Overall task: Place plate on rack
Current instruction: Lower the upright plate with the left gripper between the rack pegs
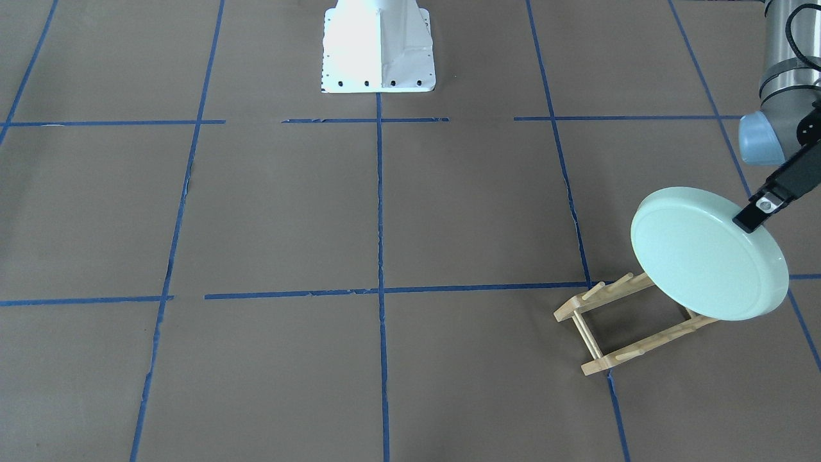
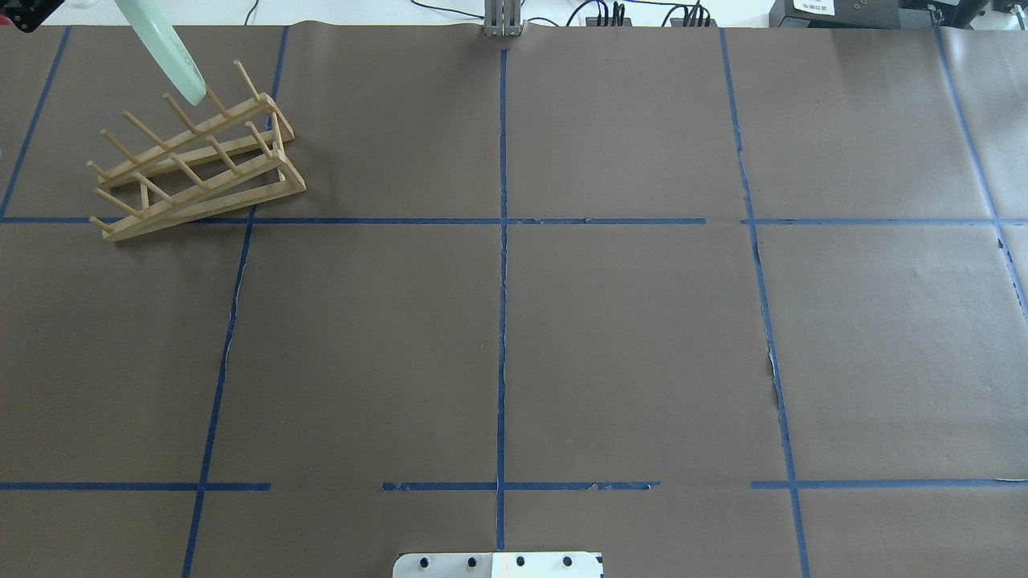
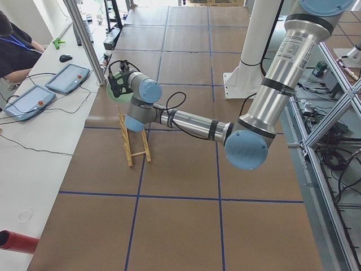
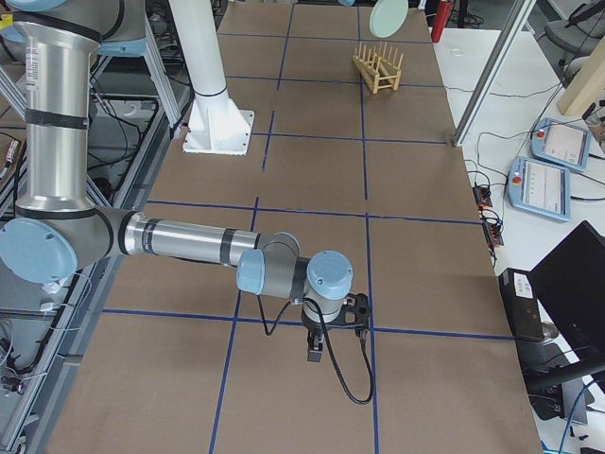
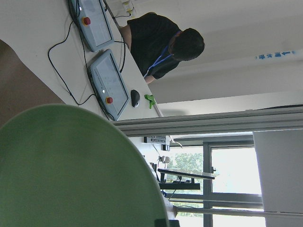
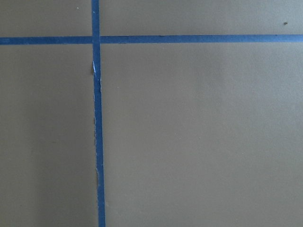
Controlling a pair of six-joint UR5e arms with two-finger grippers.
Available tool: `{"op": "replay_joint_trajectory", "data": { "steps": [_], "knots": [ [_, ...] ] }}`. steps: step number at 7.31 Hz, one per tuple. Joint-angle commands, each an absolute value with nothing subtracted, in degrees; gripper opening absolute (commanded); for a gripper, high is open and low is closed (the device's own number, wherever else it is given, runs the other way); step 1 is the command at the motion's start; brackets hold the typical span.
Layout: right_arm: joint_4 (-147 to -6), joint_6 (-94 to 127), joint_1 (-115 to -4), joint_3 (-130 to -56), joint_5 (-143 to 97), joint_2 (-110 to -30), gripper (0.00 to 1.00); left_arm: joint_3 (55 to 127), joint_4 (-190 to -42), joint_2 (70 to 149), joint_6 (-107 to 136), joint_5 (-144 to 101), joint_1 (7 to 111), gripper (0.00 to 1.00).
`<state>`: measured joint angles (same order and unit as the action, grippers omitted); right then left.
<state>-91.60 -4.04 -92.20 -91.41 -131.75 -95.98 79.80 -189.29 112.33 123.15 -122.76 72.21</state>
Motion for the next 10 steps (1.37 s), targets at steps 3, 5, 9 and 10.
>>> {"op": "replay_joint_trajectory", "data": {
  "steps": [3,5,9,10],
  "knots": [
    [-91.58,-3.96,-92.20,-91.41,-131.75,-95.98,1.00,76.65,-189.40,113.64,120.24,-122.34,70.58,0.00],
    [-91.67,-4.04,-92.20,-91.41,-131.75,-95.98,1.00,75.68,-189.40,114.17,119.36,-121.99,69.44,0.00],
    [-91.58,-4.04,-92.20,-91.41,-131.75,-95.98,1.00,73.92,-189.40,114.52,118.13,-121.11,68.12,0.00],
    [-91.58,-4.04,-92.20,-91.41,-131.75,-95.98,1.00,73.92,-189.40,114.52,117.69,-120.94,67.68,0.00]
  ]
}}
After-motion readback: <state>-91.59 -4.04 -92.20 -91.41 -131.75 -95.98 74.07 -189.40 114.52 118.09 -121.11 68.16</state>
